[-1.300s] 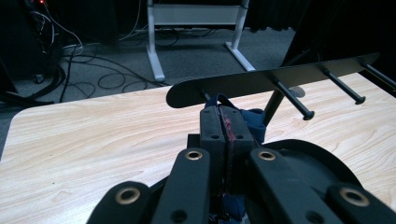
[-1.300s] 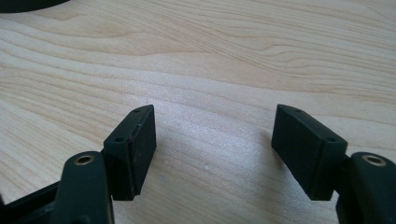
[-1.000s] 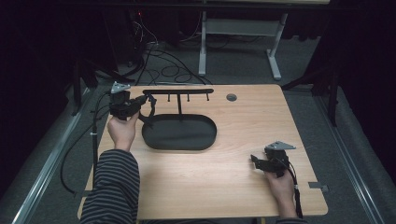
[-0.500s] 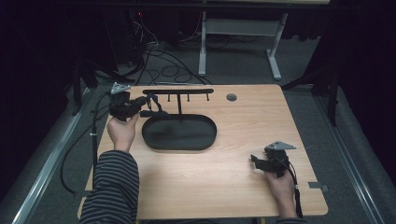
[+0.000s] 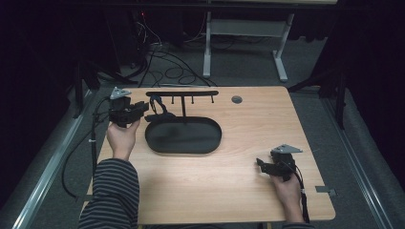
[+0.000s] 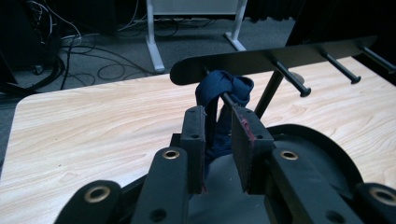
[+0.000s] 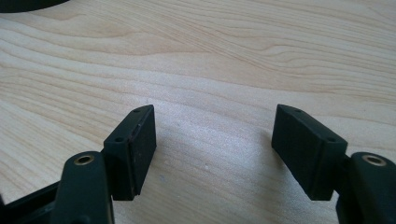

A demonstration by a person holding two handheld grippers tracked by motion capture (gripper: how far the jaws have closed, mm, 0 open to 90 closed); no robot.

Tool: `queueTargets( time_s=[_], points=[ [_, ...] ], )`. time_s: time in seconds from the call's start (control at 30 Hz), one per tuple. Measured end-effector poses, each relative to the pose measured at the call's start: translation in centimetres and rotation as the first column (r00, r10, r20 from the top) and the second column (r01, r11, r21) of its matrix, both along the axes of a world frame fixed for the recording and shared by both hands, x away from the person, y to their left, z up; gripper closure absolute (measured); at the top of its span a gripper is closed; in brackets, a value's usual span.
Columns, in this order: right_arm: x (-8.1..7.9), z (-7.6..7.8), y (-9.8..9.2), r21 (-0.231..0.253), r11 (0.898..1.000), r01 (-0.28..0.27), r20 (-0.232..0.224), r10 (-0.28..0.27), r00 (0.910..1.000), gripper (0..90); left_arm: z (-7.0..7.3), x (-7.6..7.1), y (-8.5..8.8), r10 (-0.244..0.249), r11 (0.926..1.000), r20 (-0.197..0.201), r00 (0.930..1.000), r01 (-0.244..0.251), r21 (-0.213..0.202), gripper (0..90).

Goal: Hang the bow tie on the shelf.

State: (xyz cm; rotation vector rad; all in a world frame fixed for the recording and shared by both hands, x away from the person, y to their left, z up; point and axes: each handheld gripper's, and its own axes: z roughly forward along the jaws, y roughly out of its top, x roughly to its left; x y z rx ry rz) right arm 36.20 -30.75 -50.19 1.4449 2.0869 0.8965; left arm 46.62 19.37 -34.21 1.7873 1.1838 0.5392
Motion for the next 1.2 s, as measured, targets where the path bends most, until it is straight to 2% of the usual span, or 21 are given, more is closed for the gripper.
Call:
queueTargets(
  time_s=[0.6,0.77,0.97,1.2],
  points=[
    [0.0,0.0,0.0,0.0,1.0,0.0,0.0,0.0,1.0,32.2,1.2,-2.1,0.1,-0.03,0.9995,0.02,0.9994,0.029,0.015,66.6],
    [0.0,0.0,0.0,-0.001,1.0,-0.001,0.001,0.001,1.0,32.2,1.3,-2.5,0.2,-0.033,0.9994,0.025,0.9991,0.033,0.013,66.0],
    [0.0,0.0,0.0,-0.002,1.0,-0.001,0.001,0.001,1.0,32.2,1.1,-3.1,0.7,-0.035,0.9993,0.021,0.9992,0.035,-0.012,64.9],
    [0.0,0.0,0.0,-0.003,1.0,0.0,0.001,0.0,1.0,32.2,1.0,-3.8,1.0,-0.031,0.9995,0.019,0.9993,0.031,-0.005,63.6]
  ],
)
